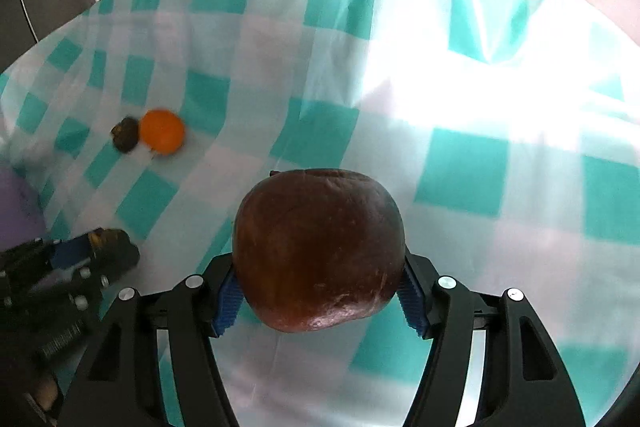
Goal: Organize fruits
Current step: 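Grasp the dark brown fruit with the left tool while the right tool holds the red apple, then carry the red apple and brown fruit over the purple box with both tools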
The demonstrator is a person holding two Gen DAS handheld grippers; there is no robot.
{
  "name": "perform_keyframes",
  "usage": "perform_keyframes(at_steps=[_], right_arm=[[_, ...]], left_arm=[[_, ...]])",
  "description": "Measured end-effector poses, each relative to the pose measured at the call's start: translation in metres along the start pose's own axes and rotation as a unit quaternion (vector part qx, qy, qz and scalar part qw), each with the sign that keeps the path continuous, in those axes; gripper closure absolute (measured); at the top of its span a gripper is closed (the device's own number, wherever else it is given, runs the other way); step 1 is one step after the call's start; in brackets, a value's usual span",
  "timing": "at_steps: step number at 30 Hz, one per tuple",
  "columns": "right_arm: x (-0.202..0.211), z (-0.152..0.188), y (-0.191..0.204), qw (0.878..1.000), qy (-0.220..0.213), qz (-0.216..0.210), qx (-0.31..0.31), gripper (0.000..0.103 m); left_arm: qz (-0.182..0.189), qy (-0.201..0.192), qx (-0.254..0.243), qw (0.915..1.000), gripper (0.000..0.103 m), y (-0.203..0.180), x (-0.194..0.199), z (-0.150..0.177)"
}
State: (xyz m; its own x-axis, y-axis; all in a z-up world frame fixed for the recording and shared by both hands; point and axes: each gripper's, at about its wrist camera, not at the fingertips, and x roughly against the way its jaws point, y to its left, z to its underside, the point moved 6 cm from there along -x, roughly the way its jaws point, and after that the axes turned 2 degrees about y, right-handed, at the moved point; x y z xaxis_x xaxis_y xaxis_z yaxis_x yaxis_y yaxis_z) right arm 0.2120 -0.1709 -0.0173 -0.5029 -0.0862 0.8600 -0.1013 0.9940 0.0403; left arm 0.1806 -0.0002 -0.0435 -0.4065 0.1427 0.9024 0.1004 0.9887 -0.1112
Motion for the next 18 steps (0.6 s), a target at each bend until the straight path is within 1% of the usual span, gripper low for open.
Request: perform_keyframes(at_steps=[2, 4, 6, 8, 10, 12, 15, 18], right_arm=[[0.018, 0.011, 0.001, 1.000, 0.009, 0.001, -0.007, 0.040], [0.044, 0.024, 0.001, 1.000, 0.008, 0.003, -0.017, 0.040], [0.066, 0.036, -0.001, 0.999, 0.009, -0.004, -0.038, 0.040], [0.092, 0.053, 0.001, 0.999, 0.008, -0.006, -0.044, 0.040], [0.117, 0.066, 0.004, 0.999, 0.007, -0.003, -0.042, 0.040], [0.135, 0.077, 0.005, 0.999, 0.005, -0.002, -0.043, 0.040], [0.171, 0.088, 0.005, 0.999, -0.012, -0.002, -0.040, 0.040], [0.201, 0.099, 0.006, 0.999, -0.029, 0.002, -0.033, 0.040]], left_arm=[[0.001, 0.002, -0.010, 0.9999, 0.062, -0.005, 0.014, 0.019], [0.000, 0.005, -0.019, 0.9998, 0.062, -0.010, 0.030, 0.040], [-0.002, 0.007, -0.029, 0.9996, 0.062, -0.013, 0.045, 0.057], [-0.005, 0.005, -0.043, 0.9991, 0.062, -0.017, 0.068, 0.076], [-0.004, 0.000, -0.053, 0.9986, 0.062, -0.027, 0.090, 0.083], [-0.002, -0.006, -0.058, 0.9983, 0.062, -0.027, 0.114, 0.095], [0.005, -0.011, -0.067, 0.9977, 0.062, -0.036, 0.146, 0.113], [0.006, -0.025, -0.098, 0.9949, 0.062, -0.049, 0.168, 0.125]])
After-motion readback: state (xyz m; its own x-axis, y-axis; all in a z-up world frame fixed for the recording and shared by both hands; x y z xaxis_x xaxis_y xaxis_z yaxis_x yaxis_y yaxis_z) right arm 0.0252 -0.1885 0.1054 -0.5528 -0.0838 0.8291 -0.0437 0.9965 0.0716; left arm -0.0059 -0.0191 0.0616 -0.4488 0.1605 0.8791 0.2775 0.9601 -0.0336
